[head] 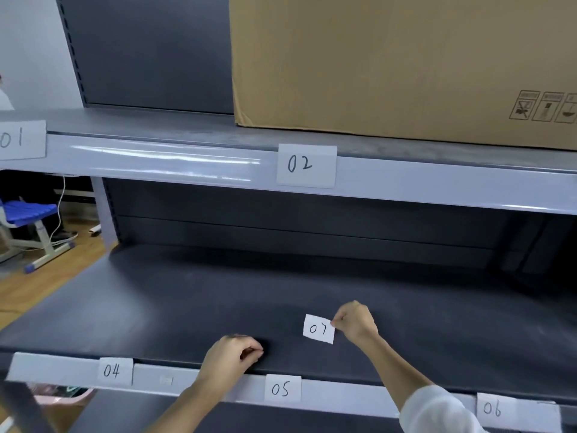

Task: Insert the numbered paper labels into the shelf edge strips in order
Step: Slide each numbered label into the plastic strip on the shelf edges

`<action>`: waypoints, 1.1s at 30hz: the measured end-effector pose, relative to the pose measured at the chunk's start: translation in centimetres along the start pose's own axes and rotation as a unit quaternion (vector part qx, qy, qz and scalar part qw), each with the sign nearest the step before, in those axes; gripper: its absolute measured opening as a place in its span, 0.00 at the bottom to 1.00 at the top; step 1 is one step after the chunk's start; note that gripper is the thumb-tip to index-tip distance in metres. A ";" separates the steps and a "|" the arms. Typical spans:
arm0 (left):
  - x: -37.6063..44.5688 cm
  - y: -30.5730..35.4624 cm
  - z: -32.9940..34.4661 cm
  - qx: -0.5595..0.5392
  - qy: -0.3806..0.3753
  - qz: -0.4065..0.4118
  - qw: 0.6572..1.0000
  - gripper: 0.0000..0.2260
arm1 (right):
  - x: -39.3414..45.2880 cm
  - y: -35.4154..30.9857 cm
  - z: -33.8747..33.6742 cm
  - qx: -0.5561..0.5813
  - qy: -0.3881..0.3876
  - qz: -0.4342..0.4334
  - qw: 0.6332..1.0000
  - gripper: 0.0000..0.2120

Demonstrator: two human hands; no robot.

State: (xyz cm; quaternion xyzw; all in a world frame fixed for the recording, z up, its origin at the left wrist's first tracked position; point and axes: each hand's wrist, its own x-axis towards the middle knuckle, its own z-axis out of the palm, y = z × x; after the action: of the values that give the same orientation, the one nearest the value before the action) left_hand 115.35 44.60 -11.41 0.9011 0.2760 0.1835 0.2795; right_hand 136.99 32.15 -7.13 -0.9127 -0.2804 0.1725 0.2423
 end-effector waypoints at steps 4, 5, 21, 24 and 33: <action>-0.4 0.1 -0.4 -0.001 0.008 -0.006 1.000 0.04 | -0.3 0.2 -0.5 0.039 0.000 -0.015 0.999 0.09; -0.5 0.1 -0.5 -0.003 0.008 -0.008 1.000 0.03 | -0.4 0.1 -0.6 0.044 -0.002 -0.019 0.999 0.10; -7.5 0.4 0.5 0.061 0.135 0.116 0.982 0.04 | -7.6 1.1 -1.7 0.085 0.068 -0.077 0.991 0.10; -10.6 0.8 0.1 0.032 0.143 0.064 0.987 0.03 | -11.0 1.5 -1.5 0.095 0.083 -0.101 0.987 0.10; -23.4 0.5 0.5 0.011 0.042 -0.073 0.996 0.06 | -23.0 5.0 3.7 0.077 0.005 -0.098 0.992 0.11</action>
State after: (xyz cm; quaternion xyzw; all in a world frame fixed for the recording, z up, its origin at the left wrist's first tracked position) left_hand 97.54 30.00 -15.57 0.8728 0.3549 0.1974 0.2707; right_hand 119.44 16.11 -8.78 -0.8604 -0.3527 0.1643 0.3292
